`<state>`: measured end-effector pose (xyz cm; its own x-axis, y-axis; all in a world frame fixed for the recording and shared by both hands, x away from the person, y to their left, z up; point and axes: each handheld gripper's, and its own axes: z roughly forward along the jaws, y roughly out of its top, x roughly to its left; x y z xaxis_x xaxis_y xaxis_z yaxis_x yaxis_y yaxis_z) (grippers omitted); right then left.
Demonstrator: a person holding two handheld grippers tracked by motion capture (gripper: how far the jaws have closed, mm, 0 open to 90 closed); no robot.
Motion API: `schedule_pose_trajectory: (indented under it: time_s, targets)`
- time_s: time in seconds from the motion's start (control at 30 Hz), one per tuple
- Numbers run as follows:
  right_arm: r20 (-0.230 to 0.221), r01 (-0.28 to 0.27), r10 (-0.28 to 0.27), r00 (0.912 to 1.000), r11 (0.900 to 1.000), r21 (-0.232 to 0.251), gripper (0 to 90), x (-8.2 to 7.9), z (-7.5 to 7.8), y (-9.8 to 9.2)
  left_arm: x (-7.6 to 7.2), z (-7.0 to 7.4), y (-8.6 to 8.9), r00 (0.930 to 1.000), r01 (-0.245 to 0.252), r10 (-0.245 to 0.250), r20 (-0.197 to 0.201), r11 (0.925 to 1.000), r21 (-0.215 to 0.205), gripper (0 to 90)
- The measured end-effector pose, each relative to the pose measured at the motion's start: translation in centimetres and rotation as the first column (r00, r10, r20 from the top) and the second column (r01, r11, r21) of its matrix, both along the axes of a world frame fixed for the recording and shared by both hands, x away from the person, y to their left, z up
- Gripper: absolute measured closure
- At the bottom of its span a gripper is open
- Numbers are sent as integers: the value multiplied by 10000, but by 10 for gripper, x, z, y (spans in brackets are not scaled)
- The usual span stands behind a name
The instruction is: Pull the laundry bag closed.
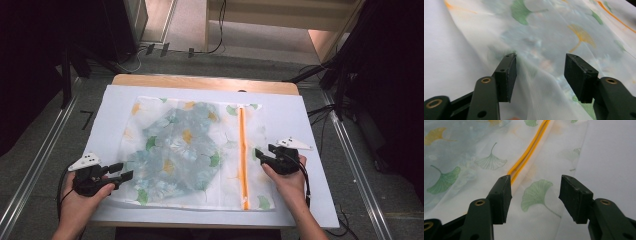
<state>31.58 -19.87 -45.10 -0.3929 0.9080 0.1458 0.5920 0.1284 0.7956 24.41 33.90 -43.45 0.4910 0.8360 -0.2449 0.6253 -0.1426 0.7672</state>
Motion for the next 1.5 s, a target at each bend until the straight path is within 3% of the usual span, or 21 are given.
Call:
schedule_pose_trajectory:
  time_s: [0.1, 0.2, 0.33, 0.4, 0.47, 0.57, 0.73, 0.93, 1.03, 1.23, 1.3, 1.37, 1.43, 1.5]
  targets:
    - [160, -151, 149, 9998, 9998, 158, 444, -15, 1, -5, -2, 7, 6, 9972, -611, 609, 425, 9981, 20, 421]
    - [204, -342, 333, 9992, 9983, 467, 478, -30, 2, -9, -2, 9, 1, 9961, -642, 643, 601, 9979, -31, 506]
    - [161, -247, 237, 9996, 9974, 680, 498, -49, 1, -9, 1, 7, -25, 9990, 264, -264, 371, 9997, 3, 702]
    - [-28, -287, 289, 9996, 9974, 657, 489, -59, -1, -5, 4, 4, -43, 9970, 752, -749, 185, 9970, -172, 791]
    - [-179, -604, 619, 9979, 9954, 738, 491, -71, -3, 0, 6, 1, -63, 9931, 1172, -1172, 100, 9931, 88, 857]
    - [-292, -923, 940, 9951, 9942, 547, 509, -80, -5, 5, 9, -5, -97, 9780, 2086, -2084, -78, 9776, 280, 899]
    - [-441, -1301, 1337, 9900, 9886, 755, 552, -88, -5, 10, 11, -15, -145, 9561, 2925, -2914, -314, 9554, 417, 900]
    - [-700, -2080, 2176, 9735, 9703, 1235, 673, -97, -7, 19, 10, -24, -196, 9254, 3776, -3757, -504, 9253, 355, 900]
    - [-844, -2096, 2166, 9726, 9741, 848, 691, -105, -9, 26, 9, -31, -220, 9092, 4143, -4119, -607, 9094, 354, 900]
    - [-1389, -2221, 2296, 9633, 9727, 672, 687, -109, -17, 31, 9, -43, -242, 8951, 4413, -4351, -976, 8958, 535, 900]
    - [-1486, -2279, 2346, 9607, 9718, 607, 687, -110, -20, 34, 7, -42, -243, 8937, 4455, -4388, -932, 8925, 703, 900]
    - [-1474, -2396, 2422, 9590, 9702, 351, 669, -112, -22, 38, 7, -43, -243, 8951, 4421, -4357, -945, 8947, 631, 900]
    - [-1535, -2323, 2319, 9605, 9725, 158, 594, -113, -24, 42, 7, -43, -243, 8962, 4400, -4337, -938, 8959, 617, 899]
    - [-1432, -1966, 1919, 9709, 9803, -192, 537, -116, -26, 48, 5, -43, -243, 8972, 4391, -4335, -844, 8959, 669, 897]
